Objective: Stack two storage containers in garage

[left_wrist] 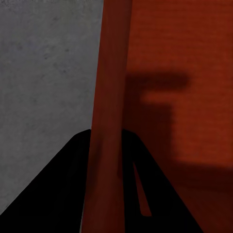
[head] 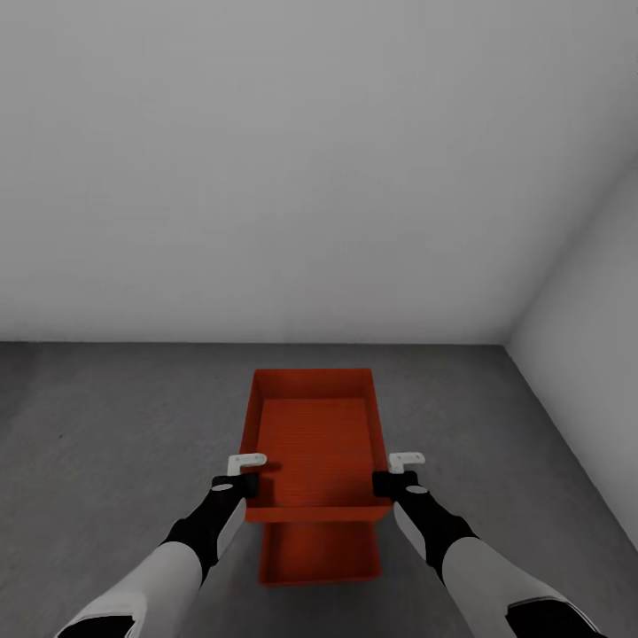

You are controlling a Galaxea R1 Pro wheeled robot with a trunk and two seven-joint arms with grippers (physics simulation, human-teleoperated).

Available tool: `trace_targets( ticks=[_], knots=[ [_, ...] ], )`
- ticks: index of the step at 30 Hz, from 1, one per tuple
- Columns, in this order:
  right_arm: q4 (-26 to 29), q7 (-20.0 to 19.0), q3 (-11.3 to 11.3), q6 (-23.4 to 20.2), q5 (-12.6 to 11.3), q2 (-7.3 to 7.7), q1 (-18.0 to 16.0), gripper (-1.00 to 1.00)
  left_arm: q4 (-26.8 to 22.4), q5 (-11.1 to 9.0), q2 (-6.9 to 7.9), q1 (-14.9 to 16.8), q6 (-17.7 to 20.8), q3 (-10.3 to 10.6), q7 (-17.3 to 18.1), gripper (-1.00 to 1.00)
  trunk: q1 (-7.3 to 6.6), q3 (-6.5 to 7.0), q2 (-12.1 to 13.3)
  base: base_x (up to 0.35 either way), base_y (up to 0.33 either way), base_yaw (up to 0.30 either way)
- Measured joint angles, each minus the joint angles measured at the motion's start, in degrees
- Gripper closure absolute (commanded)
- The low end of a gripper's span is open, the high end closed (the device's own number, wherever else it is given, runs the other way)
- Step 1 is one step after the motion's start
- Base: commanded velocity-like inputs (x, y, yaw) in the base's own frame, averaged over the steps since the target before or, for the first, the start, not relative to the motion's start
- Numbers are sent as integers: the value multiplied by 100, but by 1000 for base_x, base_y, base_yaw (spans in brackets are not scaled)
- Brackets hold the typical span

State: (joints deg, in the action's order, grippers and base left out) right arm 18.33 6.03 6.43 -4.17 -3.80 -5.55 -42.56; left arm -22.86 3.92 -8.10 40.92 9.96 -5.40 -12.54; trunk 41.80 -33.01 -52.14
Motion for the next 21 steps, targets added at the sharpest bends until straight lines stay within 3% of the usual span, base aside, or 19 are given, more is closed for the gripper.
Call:
trace_targets(
  ticks=[21],
  knots=[
    [-1, 0, 3, 0, -4, 1, 0, 100, 2, 0, -1, 0, 0, 0, -1, 100, 462, -364, -843, 0, 0, 0]
  ],
)
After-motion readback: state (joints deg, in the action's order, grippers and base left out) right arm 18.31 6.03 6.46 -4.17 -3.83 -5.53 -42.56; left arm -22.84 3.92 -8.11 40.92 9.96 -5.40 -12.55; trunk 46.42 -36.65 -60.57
